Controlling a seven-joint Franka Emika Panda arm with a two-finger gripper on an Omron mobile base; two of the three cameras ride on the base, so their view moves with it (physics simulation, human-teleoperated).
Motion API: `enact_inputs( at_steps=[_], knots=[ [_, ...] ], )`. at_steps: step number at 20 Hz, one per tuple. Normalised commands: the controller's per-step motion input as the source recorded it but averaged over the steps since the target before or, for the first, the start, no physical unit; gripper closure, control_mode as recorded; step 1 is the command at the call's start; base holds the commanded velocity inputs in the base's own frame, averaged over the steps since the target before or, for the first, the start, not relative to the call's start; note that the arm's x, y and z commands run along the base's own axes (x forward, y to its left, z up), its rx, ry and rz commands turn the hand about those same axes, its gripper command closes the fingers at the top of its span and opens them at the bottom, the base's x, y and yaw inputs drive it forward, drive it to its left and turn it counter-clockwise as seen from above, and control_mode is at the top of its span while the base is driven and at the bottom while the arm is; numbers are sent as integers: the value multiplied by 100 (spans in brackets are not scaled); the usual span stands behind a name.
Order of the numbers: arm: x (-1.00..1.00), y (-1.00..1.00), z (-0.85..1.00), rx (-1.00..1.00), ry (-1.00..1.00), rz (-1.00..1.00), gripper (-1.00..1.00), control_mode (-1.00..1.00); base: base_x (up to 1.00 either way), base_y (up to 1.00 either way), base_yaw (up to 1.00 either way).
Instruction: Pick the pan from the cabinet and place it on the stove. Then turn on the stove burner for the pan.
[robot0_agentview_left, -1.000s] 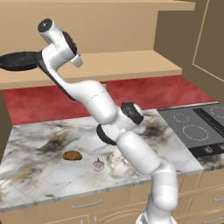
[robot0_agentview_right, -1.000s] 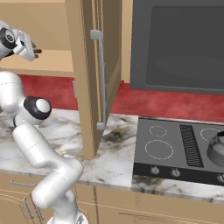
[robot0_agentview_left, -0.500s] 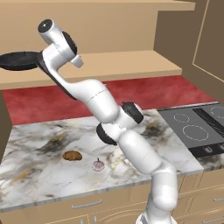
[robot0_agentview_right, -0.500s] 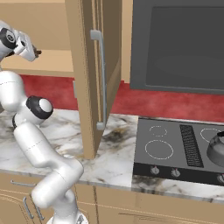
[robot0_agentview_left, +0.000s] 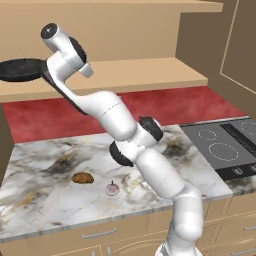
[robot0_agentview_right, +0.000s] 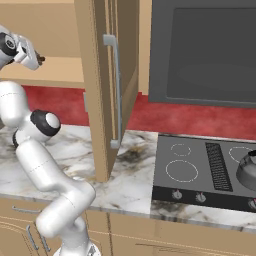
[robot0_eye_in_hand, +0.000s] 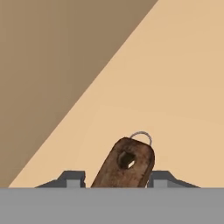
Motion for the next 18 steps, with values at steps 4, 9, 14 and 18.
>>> enact_inputs(
  at_steps=[4,9,14,18],
  knots=[
    [-9,27,-13,0,-16,0,100,-100,0,0,0],
    [-16,13,-6,0,-18,0,100,-100,0,0,0],
    [-43,-2,0,0,-18,-4,100,-100,0,0,0],
    [-70,-25,-1,3,-8,-11,100,-100,0,0,0]
  ],
)
